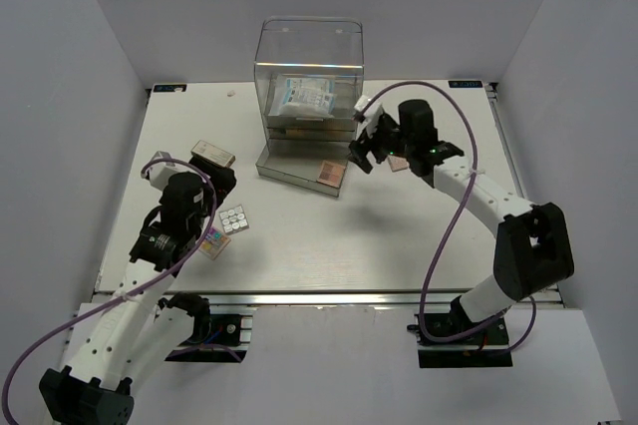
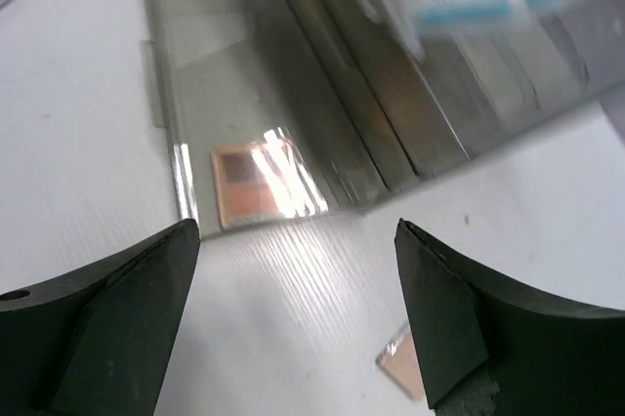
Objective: Organize the makeup
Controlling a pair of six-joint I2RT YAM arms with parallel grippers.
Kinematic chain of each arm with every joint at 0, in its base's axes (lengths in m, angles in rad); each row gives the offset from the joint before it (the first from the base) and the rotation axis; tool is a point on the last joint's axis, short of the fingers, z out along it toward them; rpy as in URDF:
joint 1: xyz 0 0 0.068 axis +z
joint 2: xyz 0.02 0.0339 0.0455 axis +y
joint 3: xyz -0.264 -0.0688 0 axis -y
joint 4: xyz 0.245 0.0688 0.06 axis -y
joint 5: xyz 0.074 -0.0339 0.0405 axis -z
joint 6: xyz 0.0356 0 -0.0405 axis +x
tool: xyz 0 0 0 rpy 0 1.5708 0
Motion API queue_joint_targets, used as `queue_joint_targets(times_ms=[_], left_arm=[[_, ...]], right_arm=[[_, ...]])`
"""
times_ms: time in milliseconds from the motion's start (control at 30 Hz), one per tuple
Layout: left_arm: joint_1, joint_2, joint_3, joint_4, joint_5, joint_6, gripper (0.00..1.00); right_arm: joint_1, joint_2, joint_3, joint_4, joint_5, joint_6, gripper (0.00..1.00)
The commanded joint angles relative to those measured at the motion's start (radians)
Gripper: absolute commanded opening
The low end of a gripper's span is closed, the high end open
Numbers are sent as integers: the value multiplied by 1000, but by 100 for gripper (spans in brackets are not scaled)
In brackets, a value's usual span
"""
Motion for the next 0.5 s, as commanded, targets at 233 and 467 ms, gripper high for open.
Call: queue_joint_targets(times_ms=[233, 467], left_arm=[[5, 11, 29, 20, 37, -3, 98], [5, 9, 40, -10, 21, 0, 98]], right_arm=[[-156, 128, 28, -169, 330, 331, 75], [-178, 313, 132, -178, 404, 385, 81]])
